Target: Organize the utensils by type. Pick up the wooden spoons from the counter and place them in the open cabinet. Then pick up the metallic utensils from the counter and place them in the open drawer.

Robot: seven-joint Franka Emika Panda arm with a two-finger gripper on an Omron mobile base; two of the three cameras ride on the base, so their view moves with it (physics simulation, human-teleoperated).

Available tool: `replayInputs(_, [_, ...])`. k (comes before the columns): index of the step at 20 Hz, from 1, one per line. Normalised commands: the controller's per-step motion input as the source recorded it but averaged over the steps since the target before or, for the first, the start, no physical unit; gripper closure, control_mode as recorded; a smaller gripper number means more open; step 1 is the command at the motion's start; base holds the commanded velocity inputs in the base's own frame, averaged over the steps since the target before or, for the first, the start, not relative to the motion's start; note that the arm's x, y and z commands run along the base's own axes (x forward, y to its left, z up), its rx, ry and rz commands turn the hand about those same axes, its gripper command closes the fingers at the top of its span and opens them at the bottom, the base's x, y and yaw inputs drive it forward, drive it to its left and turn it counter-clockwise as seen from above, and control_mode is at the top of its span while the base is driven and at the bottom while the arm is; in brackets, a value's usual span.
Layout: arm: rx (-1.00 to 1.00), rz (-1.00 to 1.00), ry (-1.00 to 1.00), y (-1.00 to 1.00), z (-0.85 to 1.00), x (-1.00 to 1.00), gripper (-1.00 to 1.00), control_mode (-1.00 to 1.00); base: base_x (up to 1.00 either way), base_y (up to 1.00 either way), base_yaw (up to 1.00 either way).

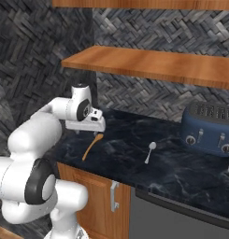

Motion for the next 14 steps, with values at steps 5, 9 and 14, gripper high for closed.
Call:
replayInputs(5, [0.0, 0.0, 0.14, 0.0, -0.58, 0.21, -1.0, -1.0, 0.0, 0.0, 0.0])
replayInputs(9, [0.0, 0.0, 0.09, 0.0, -0.56, 0.04, -1.0, -1.0, 0.0, 0.0, 0.0])
replayInputs(14, [0.0, 0.0, 0.01, 0.01, -0.49, 0.15, -1.0, -1.0, 0.0, 0.0, 0.0])
